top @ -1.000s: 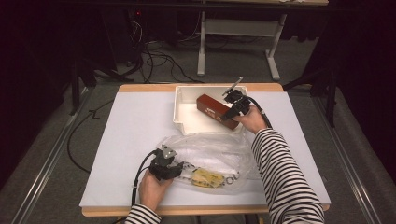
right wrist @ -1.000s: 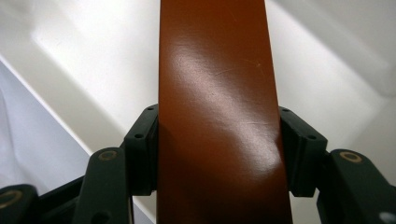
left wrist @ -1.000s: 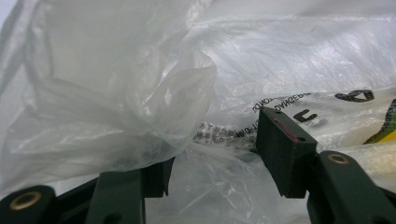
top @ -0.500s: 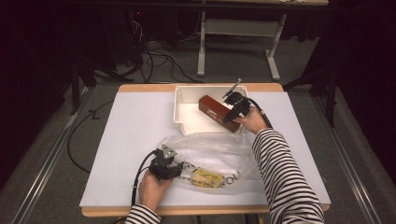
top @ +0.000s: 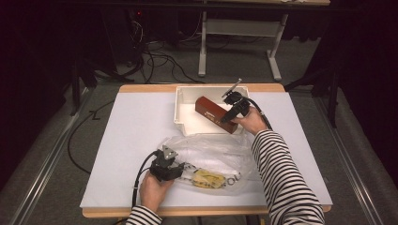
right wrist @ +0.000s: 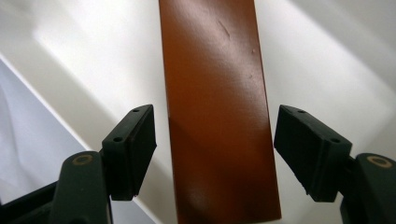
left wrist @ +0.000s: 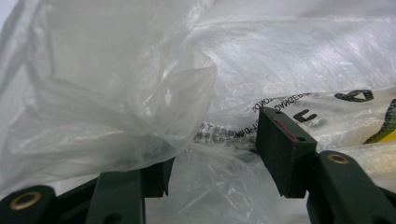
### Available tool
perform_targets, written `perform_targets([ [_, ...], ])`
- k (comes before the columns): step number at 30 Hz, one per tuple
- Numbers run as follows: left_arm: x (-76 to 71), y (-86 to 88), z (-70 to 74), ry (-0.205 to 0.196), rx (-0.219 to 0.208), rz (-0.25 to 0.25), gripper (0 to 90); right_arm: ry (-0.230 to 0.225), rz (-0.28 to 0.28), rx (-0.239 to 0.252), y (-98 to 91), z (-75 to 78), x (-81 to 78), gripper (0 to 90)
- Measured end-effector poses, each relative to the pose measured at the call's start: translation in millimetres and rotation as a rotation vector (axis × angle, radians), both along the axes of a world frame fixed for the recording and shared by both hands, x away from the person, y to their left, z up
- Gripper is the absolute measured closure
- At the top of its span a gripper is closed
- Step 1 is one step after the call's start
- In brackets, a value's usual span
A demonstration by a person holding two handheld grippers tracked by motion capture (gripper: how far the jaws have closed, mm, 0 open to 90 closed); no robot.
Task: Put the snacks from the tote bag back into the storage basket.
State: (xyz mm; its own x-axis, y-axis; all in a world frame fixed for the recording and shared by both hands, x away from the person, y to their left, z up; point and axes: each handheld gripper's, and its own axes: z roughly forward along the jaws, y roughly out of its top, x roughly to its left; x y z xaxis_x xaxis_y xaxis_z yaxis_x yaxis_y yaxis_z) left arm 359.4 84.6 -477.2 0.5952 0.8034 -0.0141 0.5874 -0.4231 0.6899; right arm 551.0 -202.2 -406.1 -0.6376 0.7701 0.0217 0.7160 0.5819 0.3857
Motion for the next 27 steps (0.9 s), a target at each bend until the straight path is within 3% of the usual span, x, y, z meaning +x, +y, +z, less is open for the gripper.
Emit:
perform_targets([
  [4,-0.7,0.0,-0.3,-0.001,-0.005,0.003,48.4,-0.04,-0.011,0.007,-1.1,8.9,-5.5,30.1],
  [11,-0.7,0.0,-0.3,0.001,-0.007,0.006,48.6,-0.055,-0.042,0.039,-1.8,20.9,-18.3,36.2],
  [14,-0.4,0.1,0.0,0.003,-0.006,0.004,48.6,-0.09,-0.024,0.041,-2.1,24.5,-22.1,41.6],
  [17,-0.4,0.1,0.1,0.004,-0.005,0.004,48.6,-0.109,-0.027,0.061,-3.4,29.6,-26.8,53.0],
  [20,-0.3,0.3,0.2,0.005,-0.004,0.002,48.6,-0.09,-0.024,0.082,-4.3,32.0,-29.9,62.5],
  [22,-0.2,0.4,0.1,0.005,-0.004,0.0,48.6,-0.07,-0.035,0.072,-2.2,31.5,-33.1,64.4],
  [25,-0.3,0.5,-0.1,0.003,-0.005,-0.001,48.6,-0.067,-0.008,0.038,2.1,30.6,-38.5,66.2],
  [27,-0.9,0.9,-0.7,-0.003,-0.008,0.0,48.6,-0.056,-0.003,0.047,3.7,29.1,-41.1,68.8],
])
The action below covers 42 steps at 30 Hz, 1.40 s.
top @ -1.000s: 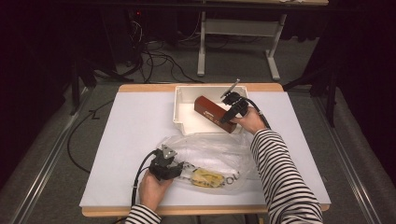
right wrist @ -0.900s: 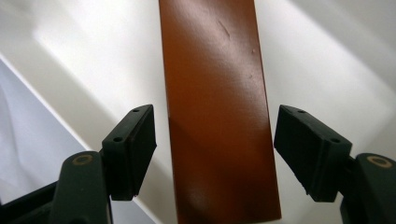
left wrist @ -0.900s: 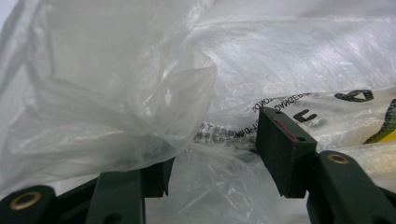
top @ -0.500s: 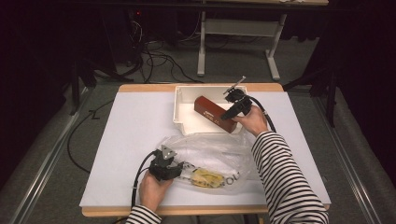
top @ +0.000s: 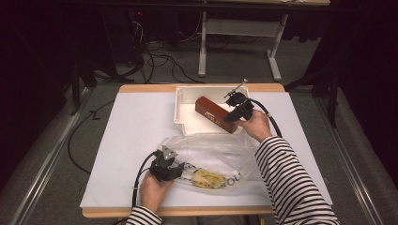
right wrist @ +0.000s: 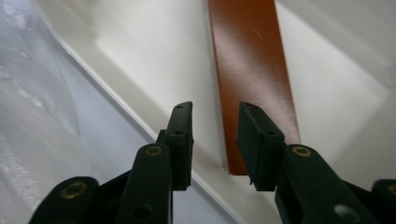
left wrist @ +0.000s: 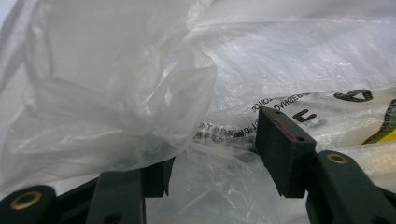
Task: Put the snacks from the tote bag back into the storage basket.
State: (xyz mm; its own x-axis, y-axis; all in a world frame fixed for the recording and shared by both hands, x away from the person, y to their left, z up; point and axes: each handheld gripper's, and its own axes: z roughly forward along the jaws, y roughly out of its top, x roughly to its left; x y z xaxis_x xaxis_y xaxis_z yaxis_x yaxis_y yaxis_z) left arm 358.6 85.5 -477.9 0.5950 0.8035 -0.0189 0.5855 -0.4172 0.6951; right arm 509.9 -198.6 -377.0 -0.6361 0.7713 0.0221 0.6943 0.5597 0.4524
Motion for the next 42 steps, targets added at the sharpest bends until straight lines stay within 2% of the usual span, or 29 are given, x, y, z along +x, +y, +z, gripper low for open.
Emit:
perform_targets([
  [5,-0.5,0.7,-0.5,-0.003,-0.006,-0.001,48.6,0.014,0.013,0.008,1.5,-2.4,-4.0,75.5],
  [7,-0.4,0.5,-0.5,-0.003,-0.005,-0.001,48.6,0.026,-0.003,0.023,1.6,-2.5,-7.7,78.2],
  [8,-0.4,0.6,-0.6,-0.004,-0.006,-0.001,48.6,0.019,0.014,0.017,0.4,-4.7,-7.9,79.2],
  [11,-0.4,0.9,-0.6,-0.004,-0.007,-0.002,48.6,0.041,0.012,0.006,-1.5,-13.7,-10.2,81.1],
  [16,-0.6,1.1,-0.9,-0.006,-0.008,-0.004,48.7,0.066,-0.029,0.016,-4.9,-19.5,-10.3,83.7],
  [18,-1.1,1.2,-1.3,-0.01,-0.011,-0.002,48.6,0.046,-0.012,0.016,-4.9,-19.2,-10.4,85.0],
  [21,-1.1,1.1,-1.3,-0.009,-0.011,-0.001,48.6,0.047,-0.008,-0.002,-2.1,-21.3,-10.5,86.2],
  [26,-0.9,1.1,-1.2,-0.009,-0.01,-0.002,48.6,0.065,-0.024,-0.026,-1.5,-25.9,-4.7,87.1],
  [32,-0.6,1.2,-0.9,-0.006,-0.008,-0.005,48.6,0.089,-0.074,-0.029,-3.7,-32.6,3.2,87.6],
  [33,-0.5,1.1,-0.8,-0.006,-0.008,-0.004,48.7,0.083,-0.063,-0.036,-4.6,-33.8,5.0,87.6],
  [42,0.2,1.0,-0.2,0.0,-0.006,-0.005,48.7,0.093,-0.101,-0.038,-3.6,-36.5,15.2,87.6],
])
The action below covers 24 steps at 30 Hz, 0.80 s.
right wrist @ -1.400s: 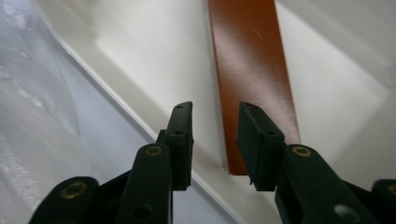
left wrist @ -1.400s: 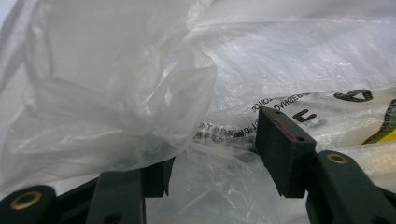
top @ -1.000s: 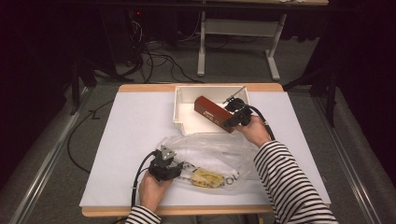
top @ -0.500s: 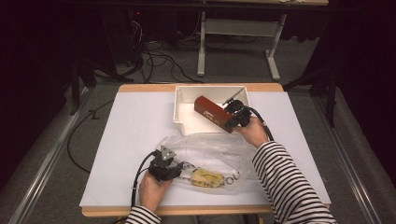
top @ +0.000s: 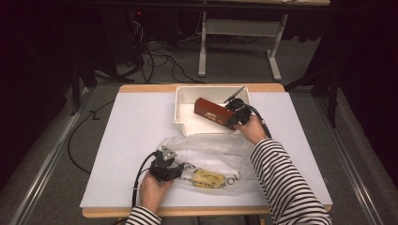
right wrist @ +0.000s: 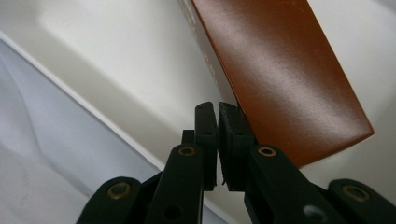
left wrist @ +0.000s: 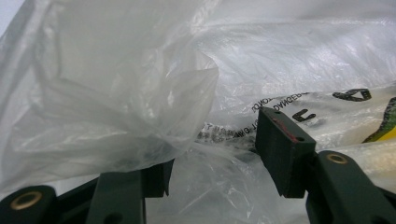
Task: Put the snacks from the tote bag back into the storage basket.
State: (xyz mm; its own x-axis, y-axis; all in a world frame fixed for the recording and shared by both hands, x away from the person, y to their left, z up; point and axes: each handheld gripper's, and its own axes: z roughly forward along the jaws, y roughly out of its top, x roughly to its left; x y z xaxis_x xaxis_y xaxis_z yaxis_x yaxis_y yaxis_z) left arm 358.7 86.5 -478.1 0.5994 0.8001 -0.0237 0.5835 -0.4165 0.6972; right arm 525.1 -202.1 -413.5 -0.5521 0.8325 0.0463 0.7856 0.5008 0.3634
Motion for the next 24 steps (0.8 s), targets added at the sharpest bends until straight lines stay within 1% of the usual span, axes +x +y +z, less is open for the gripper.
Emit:
perform_targets([
  [1,0.0,-0.1,0.0,0.0,0.0,0.0,48.7,0.001,-0.002,-0.008,0.3,-0.3,1.5,87.6],
  [3,0.1,0.1,0.1,0.001,0.002,-0.001,48.6,0.01,-0.029,-0.007,1.9,-1.0,3.6,87.6],
  [6,0.1,0.2,0.1,0.001,0.001,-0.002,48.7,0.003,-0.026,-0.01,2.8,-2.1,8.4,87.7],
  [9,0.0,0.2,0.0,0.001,0.0,-0.002,48.6,0.014,-0.048,-0.012,6.2,-2.0,11.2,87.6],
  [11,-0.2,0.2,-0.1,-0.001,0.0,-0.001,48.6,0.003,-0.033,-0.012,7.4,-2.2,13.6,87.6],
  [12,-0.2,0.1,-0.1,-0.001,0.0,0.0,48.6,0.004,-0.041,-0.007,8.7,-2.5,13.9,87.6],
  [14,-0.3,0.1,-0.2,-0.002,-0.002,0.001,48.6,0.0,-0.036,-0.012,10.1,-3.9,15.2,87.7],
  [16,-0.3,0.3,-0.3,-0.002,0.0,-0.001,48.7,0.008,-0.052,-0.013,12.1,-5.4,16.0,87.7],
  [17,-0.5,0.3,-0.4,-0.004,-0.003,0.0,48.7,0.003,-0.043,-0.01,12.0,-6.4,17.5,87.7],
  [18,-0.6,0.3,-0.6,-0.006,-0.004,0.001,48.7,0.007,-0.055,-0.007,12.7,-6.9,18.3,87.7],
  [19,-0.6,0.3,-0.7,-0.006,-0.004,0.002,48.7,0.005,-0.049,-0.007,12.4,-7.5,19.7,87.7],
  [24,-0.3,0.4,-0.3,-0.003,-0.001,-0.001,48.7,0.009,-0.066,-0.008,14.0,-8.1,24.5,87.6],
])
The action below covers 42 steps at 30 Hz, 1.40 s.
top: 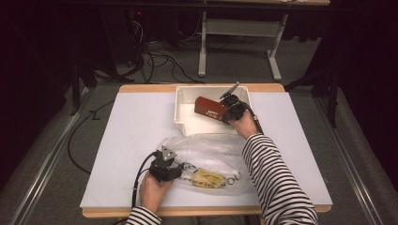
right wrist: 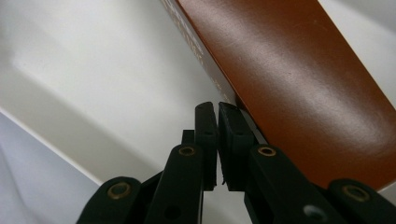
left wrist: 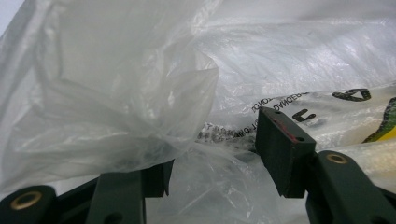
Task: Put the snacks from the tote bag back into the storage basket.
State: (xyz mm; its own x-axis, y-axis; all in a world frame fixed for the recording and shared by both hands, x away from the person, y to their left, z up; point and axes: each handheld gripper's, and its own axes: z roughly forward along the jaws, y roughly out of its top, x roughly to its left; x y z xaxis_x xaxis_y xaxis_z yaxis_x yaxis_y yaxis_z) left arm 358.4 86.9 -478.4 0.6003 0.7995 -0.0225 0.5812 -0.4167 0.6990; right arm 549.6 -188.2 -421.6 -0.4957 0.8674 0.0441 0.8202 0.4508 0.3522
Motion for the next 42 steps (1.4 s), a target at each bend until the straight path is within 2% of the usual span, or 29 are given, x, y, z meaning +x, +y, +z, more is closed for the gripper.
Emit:
perform_targets([
  [4,-0.2,-0.2,-0.2,-0.001,-0.003,0.003,48.7,0.016,-0.007,-0.014,1.3,0.3,1.8,87.6],
  [6,-0.4,-0.3,-0.5,-0.004,-0.006,0.005,48.7,0.041,-0.02,-0.018,1.0,-0.3,0.7,87.5],
  [9,-0.3,-0.2,-0.5,-0.004,-0.006,0.004,48.7,0.061,-0.033,-0.047,-4.1,-0.9,-1.3,87.5],
  [12,-0.1,0.1,-0.1,-0.001,-0.001,0.0,48.6,0.062,-0.073,-0.042,-10.9,2.3,-1.9,87.5],
  [20,-0.1,-0.2,-0.3,-0.002,-0.006,0.003,48.6,0.028,-0.104,-0.082,-13.1,5.4,6.7,87.0],
  [25,0.2,-0.4,0.2,0.001,0.0,0.001,48.7,0.028,-0.124,-0.06,-12.9,0.0,11.5,87.0],
  [28,3.3,-1.0,2.9,0.022,0.015,-0.012,48.7,0.023,-0.138,-0.044,-14.2,-1.3,13.6,87.0],
  [30,3.6,-0.5,2.9,0.022,0.015,-0.016,48.9,0.021,-0.154,-0.041,-15.1,-1.2,13.5,86.9],
  [33,4.9,1.9,3.1,0.029,0.0,-0.028,48.6,0.006,-0.148,-0.023,-18.6,0.7,11.4,86.0],
  [39,9.2,5.4,7.6,0.078,-0.01,-0.052,47.5,-0.019,-0.108,0.015,-23.7,8.9,1.6,85.5],
  [42,8.7,5.0,8.7,0.077,-0.019,-0.056,47.1,-0.034,-0.08,0.03,-25.5,10.9,-4.5,84.2],
])
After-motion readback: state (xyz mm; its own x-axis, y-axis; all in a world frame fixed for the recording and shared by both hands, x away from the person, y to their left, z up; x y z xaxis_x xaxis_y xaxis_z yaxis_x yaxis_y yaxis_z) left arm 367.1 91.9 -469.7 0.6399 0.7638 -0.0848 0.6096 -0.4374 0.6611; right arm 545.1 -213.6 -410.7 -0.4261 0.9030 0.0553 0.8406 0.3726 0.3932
